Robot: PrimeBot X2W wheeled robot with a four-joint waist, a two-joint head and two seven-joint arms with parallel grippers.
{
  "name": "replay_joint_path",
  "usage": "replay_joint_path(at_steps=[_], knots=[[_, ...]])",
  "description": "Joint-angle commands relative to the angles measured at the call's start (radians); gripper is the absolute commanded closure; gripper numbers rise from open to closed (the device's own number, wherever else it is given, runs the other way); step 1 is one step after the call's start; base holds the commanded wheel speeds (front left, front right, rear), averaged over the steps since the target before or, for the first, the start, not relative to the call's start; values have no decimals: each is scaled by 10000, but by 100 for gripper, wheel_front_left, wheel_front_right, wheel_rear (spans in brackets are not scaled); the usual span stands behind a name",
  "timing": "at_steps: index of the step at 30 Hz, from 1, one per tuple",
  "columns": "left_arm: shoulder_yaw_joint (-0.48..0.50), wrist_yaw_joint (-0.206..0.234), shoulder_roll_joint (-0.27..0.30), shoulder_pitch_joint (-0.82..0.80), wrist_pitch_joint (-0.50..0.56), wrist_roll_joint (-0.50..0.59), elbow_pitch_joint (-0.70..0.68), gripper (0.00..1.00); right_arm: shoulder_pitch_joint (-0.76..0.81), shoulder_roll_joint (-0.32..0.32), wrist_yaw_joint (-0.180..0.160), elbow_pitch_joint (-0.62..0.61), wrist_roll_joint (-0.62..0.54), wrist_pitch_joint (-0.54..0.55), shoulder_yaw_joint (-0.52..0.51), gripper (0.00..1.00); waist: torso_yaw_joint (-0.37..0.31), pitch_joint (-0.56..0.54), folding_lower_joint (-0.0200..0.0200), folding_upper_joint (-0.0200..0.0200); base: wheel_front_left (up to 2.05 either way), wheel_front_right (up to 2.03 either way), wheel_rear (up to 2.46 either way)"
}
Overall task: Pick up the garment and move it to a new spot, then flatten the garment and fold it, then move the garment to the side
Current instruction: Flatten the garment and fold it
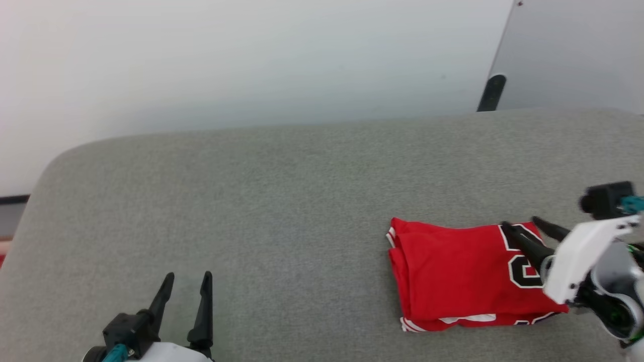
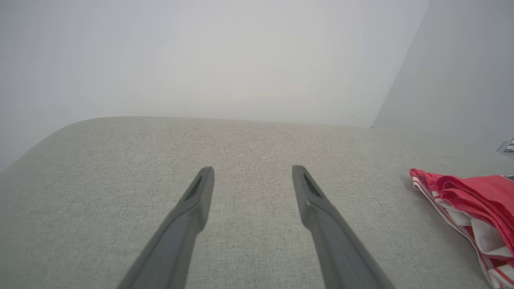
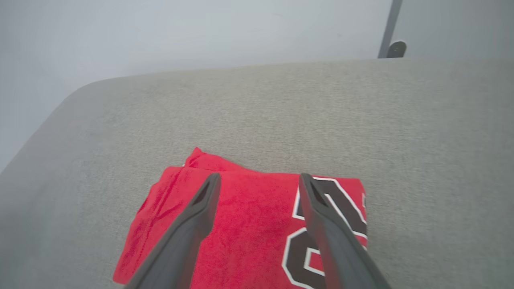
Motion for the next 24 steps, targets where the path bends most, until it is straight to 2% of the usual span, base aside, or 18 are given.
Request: replay_joint_path(at_steps=[1,10,19,24], knots=[[2,-31,9,55,4,-23,22,0,233,-66,-16,123,-108,-215,-205,0,-244,-207,0,0,0,0,0],[-22,-37,215,-23,2,-51,237,0,1037,-46,-16,458,-401,-2096,-1355,0,-621,-457,0,0,0,0,0],[184,-32,295,286,2,-194,125,0,2149,89,-16,-315,-1202,-4265,-1652,0,-712,-497,0,0,0,0,0],[353,57,287,512,2,-175,-73,0,2570,369,-16,-672,-1607,-4800,-1824,0,-581,-514,0,0,0,0,0]])
